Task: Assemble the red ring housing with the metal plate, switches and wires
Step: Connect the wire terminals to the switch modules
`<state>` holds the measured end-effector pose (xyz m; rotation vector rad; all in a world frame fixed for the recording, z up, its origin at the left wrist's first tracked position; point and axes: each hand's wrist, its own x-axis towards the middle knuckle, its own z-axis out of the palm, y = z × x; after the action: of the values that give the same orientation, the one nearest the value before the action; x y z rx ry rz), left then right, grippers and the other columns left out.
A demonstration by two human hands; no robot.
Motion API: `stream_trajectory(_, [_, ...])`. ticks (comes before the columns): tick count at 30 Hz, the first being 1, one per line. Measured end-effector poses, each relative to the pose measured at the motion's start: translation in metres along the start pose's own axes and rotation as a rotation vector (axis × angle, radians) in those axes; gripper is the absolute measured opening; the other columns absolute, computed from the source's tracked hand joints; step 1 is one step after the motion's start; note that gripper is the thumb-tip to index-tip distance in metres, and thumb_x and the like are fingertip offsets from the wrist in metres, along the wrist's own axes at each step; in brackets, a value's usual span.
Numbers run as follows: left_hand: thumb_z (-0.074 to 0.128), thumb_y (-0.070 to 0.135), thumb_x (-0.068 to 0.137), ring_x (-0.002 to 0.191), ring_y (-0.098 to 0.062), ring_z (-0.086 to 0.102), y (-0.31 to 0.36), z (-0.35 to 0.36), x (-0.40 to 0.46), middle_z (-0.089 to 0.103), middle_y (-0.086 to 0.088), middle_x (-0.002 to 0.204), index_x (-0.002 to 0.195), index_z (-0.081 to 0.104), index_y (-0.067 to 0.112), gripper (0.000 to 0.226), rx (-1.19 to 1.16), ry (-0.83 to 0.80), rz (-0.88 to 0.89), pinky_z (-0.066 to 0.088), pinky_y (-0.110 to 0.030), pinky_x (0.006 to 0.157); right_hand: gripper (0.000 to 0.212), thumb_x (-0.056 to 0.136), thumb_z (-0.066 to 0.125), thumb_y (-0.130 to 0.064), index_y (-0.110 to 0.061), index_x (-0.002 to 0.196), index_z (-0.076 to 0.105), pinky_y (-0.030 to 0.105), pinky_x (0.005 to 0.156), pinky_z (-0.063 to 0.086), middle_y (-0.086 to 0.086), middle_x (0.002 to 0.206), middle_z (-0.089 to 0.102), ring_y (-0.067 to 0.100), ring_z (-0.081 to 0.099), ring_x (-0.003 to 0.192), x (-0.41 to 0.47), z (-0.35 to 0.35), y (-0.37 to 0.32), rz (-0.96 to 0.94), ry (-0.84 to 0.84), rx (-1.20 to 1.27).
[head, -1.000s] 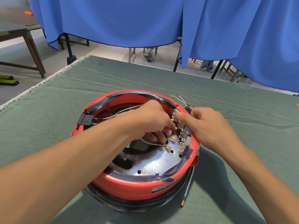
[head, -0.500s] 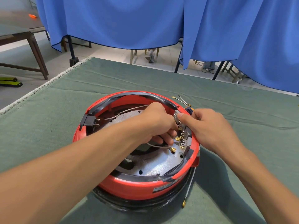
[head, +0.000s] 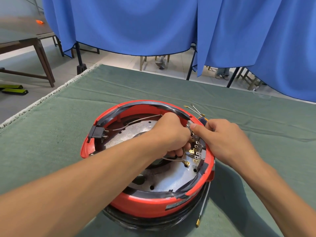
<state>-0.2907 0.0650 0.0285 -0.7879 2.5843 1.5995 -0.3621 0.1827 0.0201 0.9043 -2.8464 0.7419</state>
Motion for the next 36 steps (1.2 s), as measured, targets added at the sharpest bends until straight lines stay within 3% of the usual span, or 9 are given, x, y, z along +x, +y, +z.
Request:
stream_trajectory(3, [0.054,0.013,0.088,0.027,-0.011,0.046,0.000,-0.002,-0.001,0.051,0.000,0.033,0.063,0.065,0.004,0.029,0.116,0.052,0.086,0.041,-0.021,0.040,0.059,0.084,0.050,-0.060,-0.005,0.062,0.045,0.035,0.053,0.031,0.013,0.056,0.053,0.030,0.050,0.062,0.001,-0.001,0.000,0.012,-0.011,0.000])
stream_trajectory(6, [0.056,0.014,0.082,0.062,-0.023,0.064,-0.001,-0.004,-0.004,0.065,-0.008,0.060,0.070,0.071,0.008,0.019,0.304,0.178,0.250,0.052,-0.033,0.060,0.056,0.082,0.049,-0.062,-0.012,0.059,0.041,0.034,0.052,0.029,0.007,0.052,0.045,0.026,0.044,0.057,0.001,-0.002,0.000,0.015,-0.027,0.002])
stream_trajectory(9, [0.059,0.015,0.080,0.077,-0.024,0.063,-0.005,-0.012,-0.009,0.069,-0.005,0.075,0.079,0.074,0.015,0.015,0.406,0.231,0.337,0.053,-0.036,0.069,0.055,0.080,0.048,-0.063,-0.013,0.059,0.041,0.034,0.052,0.029,0.006,0.053,0.045,0.024,0.044,0.056,0.002,-0.002,0.000,0.016,-0.034,0.000])
stream_trajectory(16, [0.066,0.035,0.080,0.081,-0.014,0.057,-0.009,-0.021,-0.015,0.060,0.009,0.078,0.085,0.071,0.038,0.008,0.578,0.248,0.401,0.034,-0.027,0.060,0.053,0.082,0.050,-0.061,-0.015,0.058,0.038,0.034,0.051,0.030,0.003,0.052,0.045,0.023,0.042,0.054,0.003,0.000,0.002,0.014,-0.032,0.027])
stream_trajectory(21, [0.067,0.040,0.081,0.059,-0.007,0.045,-0.011,-0.018,-0.012,0.049,0.012,0.058,0.079,0.070,0.036,0.005,0.540,0.158,0.408,0.029,-0.023,0.049,0.055,0.082,0.049,-0.062,-0.013,0.058,0.040,0.034,0.052,0.032,0.006,0.052,0.049,0.026,0.047,0.057,0.003,0.000,0.002,0.016,-0.036,0.034])
stream_trajectory(23, [0.069,0.034,0.081,0.058,-0.008,0.047,-0.010,-0.016,-0.010,0.052,0.012,0.057,0.079,0.072,0.033,0.004,0.516,0.132,0.405,0.035,-0.025,0.052,0.055,0.082,0.050,-0.062,-0.014,0.057,0.039,0.033,0.051,0.031,0.004,0.051,0.049,0.024,0.046,0.055,0.003,0.001,0.002,0.016,-0.032,0.034])
stream_trajectory(26, [0.069,0.024,0.080,0.074,-0.016,0.062,-0.010,-0.014,-0.007,0.069,0.005,0.071,0.079,0.076,0.024,0.007,0.488,0.134,0.420,0.052,-0.035,0.068,0.054,0.083,0.050,-0.061,-0.014,0.057,0.040,0.033,0.051,0.031,0.003,0.051,0.048,0.022,0.045,0.054,0.003,0.001,0.002,0.020,-0.036,0.036])
stream_trajectory(32, [0.063,0.016,0.078,0.076,-0.029,0.062,-0.009,-0.005,-0.008,0.070,-0.008,0.074,0.080,0.076,0.016,0.013,0.568,0.215,0.491,0.052,-0.040,0.070,0.054,0.084,0.049,-0.060,-0.014,0.058,0.038,0.034,0.050,0.029,0.002,0.051,0.046,0.022,0.043,0.053,0.002,-0.001,0.001,0.013,-0.046,0.023])
stream_trajectory(36, [0.064,0.014,0.078,0.076,-0.028,0.063,-0.010,-0.006,-0.007,0.070,-0.009,0.073,0.079,0.077,0.015,0.013,0.546,0.205,0.490,0.052,-0.039,0.070,0.055,0.084,0.048,-0.060,-0.014,0.057,0.036,0.034,0.051,0.029,0.004,0.052,0.045,0.024,0.043,0.054,0.001,0.000,0.000,-0.003,-0.037,0.007])
